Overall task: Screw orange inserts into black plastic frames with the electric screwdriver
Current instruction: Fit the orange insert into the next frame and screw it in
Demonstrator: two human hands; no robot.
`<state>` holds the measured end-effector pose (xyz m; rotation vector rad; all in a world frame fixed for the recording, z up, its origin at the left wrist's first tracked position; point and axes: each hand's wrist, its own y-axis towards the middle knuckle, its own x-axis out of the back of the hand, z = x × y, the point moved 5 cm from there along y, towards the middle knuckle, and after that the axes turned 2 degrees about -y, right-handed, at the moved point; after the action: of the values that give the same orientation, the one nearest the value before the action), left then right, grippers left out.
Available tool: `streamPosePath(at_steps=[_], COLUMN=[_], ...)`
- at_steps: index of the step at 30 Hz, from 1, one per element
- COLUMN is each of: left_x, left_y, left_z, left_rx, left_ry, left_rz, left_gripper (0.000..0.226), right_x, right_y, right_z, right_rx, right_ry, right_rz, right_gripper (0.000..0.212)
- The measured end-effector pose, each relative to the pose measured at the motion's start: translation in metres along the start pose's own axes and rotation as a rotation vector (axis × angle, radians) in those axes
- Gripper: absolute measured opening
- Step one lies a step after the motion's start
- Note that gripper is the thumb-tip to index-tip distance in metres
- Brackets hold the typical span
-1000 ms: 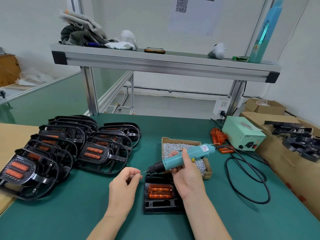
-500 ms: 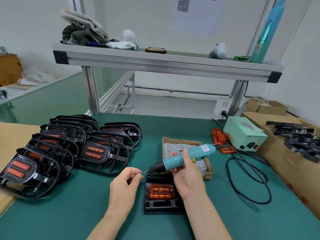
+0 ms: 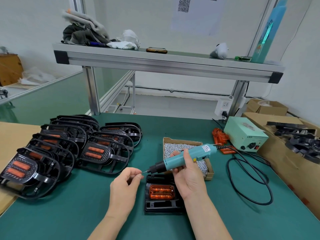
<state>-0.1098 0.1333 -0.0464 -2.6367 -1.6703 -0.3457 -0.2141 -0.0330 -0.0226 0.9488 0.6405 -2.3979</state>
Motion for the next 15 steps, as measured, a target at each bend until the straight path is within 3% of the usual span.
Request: streamPosePath(at_steps=[15], left_x=[-0.0019], left_y=[-0.0012], left_z=[-0.0013], left_rx=[-0.046], left_ry=[0.019], left_rz=[0.037], left_gripper=[0.022], right_x=[-0.0021], right_y=[0.0024], right_z=[0.0052], right_rx=[0.033], right_ry=[-0.092], right_rz=[0.039], right_gripper=[0.024])
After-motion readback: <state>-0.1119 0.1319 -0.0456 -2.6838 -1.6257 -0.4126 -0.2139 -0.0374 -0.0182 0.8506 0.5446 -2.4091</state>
